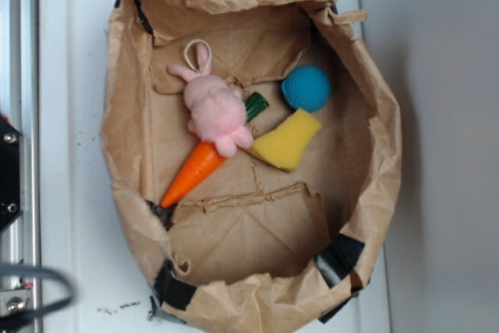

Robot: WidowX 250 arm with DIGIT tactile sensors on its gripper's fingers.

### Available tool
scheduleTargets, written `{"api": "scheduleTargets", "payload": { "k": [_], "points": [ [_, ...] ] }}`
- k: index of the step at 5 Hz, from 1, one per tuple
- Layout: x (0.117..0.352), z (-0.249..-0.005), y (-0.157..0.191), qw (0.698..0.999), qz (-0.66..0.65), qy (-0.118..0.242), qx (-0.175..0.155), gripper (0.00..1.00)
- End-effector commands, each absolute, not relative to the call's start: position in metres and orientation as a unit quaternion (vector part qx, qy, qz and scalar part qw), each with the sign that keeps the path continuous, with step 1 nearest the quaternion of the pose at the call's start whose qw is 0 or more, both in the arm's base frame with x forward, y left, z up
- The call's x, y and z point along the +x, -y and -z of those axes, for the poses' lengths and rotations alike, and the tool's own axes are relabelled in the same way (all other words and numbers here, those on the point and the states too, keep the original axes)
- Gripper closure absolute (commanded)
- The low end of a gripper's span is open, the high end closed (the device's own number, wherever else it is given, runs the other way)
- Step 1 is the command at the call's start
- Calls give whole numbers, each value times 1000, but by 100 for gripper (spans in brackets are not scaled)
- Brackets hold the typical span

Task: Grab the pink bunny.

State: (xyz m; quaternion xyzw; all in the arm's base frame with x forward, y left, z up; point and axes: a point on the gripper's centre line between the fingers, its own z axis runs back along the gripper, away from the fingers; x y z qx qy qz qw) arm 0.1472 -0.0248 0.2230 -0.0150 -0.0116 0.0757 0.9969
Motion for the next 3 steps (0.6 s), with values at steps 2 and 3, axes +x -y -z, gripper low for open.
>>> {"api": "scheduleTargets", "payload": {
  "k": [2, 3],
  "points": [
    [241, -199, -7, 940, -339, 45, -23, 0],
    [241, -199, -7, 940, -339, 45, -23, 0]
  ]
}}
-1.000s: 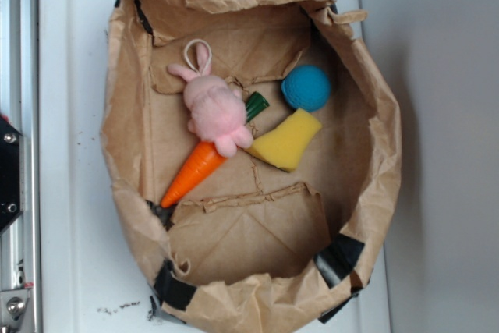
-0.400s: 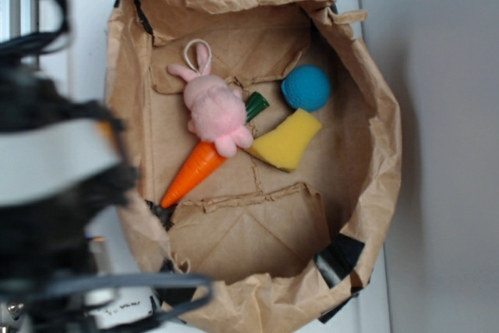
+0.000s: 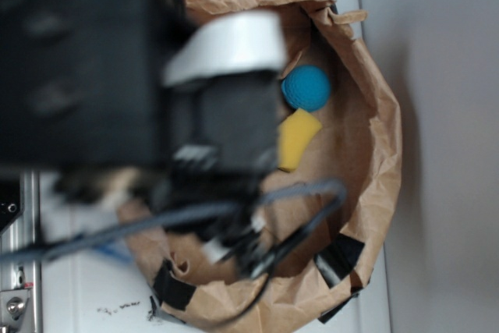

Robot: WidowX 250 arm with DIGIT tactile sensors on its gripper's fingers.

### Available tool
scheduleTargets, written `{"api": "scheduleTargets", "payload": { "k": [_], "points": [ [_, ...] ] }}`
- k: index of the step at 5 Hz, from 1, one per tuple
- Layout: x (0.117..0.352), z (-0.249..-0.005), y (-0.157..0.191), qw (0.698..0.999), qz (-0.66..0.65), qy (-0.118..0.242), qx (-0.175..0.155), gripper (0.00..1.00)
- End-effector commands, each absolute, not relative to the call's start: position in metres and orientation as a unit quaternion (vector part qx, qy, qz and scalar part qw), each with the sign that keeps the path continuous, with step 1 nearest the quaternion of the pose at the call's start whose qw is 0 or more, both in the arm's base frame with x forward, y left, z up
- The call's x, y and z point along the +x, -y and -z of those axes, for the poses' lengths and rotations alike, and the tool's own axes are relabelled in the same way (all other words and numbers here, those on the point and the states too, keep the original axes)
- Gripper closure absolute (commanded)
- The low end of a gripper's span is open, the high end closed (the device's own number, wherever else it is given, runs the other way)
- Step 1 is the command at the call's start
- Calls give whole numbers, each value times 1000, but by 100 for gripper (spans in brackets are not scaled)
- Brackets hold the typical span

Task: Grab the pink bunny.

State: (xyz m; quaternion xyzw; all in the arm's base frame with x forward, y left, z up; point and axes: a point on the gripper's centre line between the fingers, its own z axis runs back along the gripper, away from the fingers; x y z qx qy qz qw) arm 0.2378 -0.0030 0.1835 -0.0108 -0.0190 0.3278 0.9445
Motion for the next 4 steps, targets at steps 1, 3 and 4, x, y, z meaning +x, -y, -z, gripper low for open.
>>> {"api": "scheduleTargets", "payload": {
  "k": [1, 3, 4],
  "points": [
    [241, -199, -7, 940, -339, 45, -23, 0],
    [241, -199, -7, 940, -339, 45, -23, 0],
    [257, -179, -20, 920, -387, 43, -47, 0]
  ]
}}
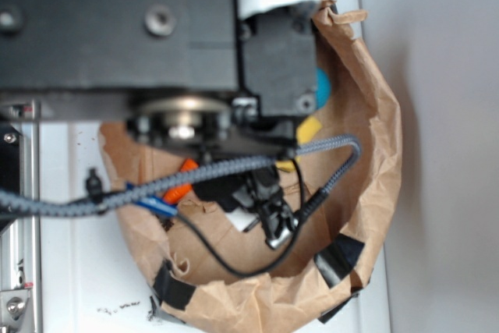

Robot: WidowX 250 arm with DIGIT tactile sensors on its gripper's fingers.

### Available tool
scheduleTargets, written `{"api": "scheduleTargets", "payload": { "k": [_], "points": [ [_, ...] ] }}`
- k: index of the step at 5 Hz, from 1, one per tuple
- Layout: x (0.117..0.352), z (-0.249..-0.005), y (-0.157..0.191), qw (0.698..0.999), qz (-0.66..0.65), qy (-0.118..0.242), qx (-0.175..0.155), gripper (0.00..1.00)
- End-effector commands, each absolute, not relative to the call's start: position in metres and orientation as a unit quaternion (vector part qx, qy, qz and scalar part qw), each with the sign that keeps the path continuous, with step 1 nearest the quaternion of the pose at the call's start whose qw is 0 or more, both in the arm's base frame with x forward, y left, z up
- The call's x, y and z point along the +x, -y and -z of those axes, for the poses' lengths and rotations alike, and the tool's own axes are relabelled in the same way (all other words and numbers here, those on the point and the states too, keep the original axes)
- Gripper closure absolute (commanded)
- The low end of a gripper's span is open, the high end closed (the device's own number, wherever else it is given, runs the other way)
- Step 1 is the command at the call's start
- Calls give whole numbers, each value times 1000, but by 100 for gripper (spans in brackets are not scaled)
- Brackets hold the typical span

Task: Grab the pink bunny.

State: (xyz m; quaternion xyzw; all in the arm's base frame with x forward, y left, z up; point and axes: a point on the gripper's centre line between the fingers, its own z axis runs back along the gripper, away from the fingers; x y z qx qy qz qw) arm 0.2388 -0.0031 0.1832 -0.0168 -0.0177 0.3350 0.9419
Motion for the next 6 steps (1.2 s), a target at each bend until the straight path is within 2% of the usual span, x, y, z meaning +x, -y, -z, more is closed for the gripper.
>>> {"api": "scheduleTargets", "payload": {
  "k": [1, 2, 4, 5, 6],
  "points": [
    [271, -156, -32, 884, -463, 41, -54, 0],
    [278, -137, -42, 854, -516, 51, -48, 0],
    [278, -103, -56, 854, -514, 77, -24, 0],
    [282, -84, -66, 853, -517, 71, 2, 0],
    [282, -84, -66, 853, -517, 71, 2, 0]
  ]
}}
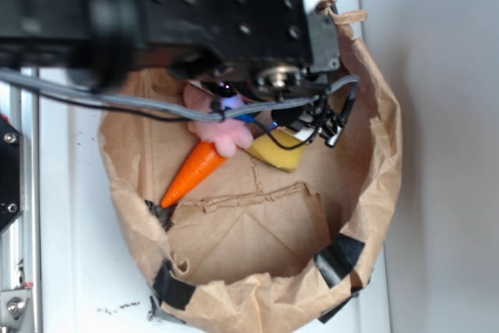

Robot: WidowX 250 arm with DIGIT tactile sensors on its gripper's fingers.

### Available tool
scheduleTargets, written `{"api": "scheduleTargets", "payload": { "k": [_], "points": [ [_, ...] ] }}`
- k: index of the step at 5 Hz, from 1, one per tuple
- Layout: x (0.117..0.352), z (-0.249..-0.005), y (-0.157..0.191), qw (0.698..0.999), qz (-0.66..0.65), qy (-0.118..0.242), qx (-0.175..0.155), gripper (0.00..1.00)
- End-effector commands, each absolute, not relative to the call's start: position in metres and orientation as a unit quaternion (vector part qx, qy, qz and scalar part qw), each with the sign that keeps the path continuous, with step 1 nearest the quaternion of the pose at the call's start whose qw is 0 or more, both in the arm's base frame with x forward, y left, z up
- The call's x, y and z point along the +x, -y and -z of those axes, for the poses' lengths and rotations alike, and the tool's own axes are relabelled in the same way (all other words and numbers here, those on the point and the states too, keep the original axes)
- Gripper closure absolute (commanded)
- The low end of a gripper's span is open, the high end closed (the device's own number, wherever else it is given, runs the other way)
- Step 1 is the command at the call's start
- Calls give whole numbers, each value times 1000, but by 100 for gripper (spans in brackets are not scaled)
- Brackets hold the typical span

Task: Grab the pink bunny.

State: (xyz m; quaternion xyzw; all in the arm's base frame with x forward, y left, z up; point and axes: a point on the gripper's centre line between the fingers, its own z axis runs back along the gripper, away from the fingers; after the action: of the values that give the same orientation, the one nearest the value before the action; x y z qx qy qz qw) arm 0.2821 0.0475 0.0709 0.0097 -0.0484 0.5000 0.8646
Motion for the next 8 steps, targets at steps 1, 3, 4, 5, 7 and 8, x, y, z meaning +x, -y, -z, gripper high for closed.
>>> {"api": "scheduleTargets", "payload": {
  "k": [1, 3, 4, 5, 7, 8],
  "points": [
    [282, -84, -66, 853, -517, 71, 2, 0],
    [265, -83, -60, 829, -555, 59, -32, 0],
    [251, -87, -55, 807, -585, 42, -68, 0],
    [248, -94, -56, 809, -581, 33, -78, 0],
    [247, -65, -54, 797, -598, 50, -63, 0],
    [247, -46, -54, 796, -599, 65, -58, 0]
  ]
}}
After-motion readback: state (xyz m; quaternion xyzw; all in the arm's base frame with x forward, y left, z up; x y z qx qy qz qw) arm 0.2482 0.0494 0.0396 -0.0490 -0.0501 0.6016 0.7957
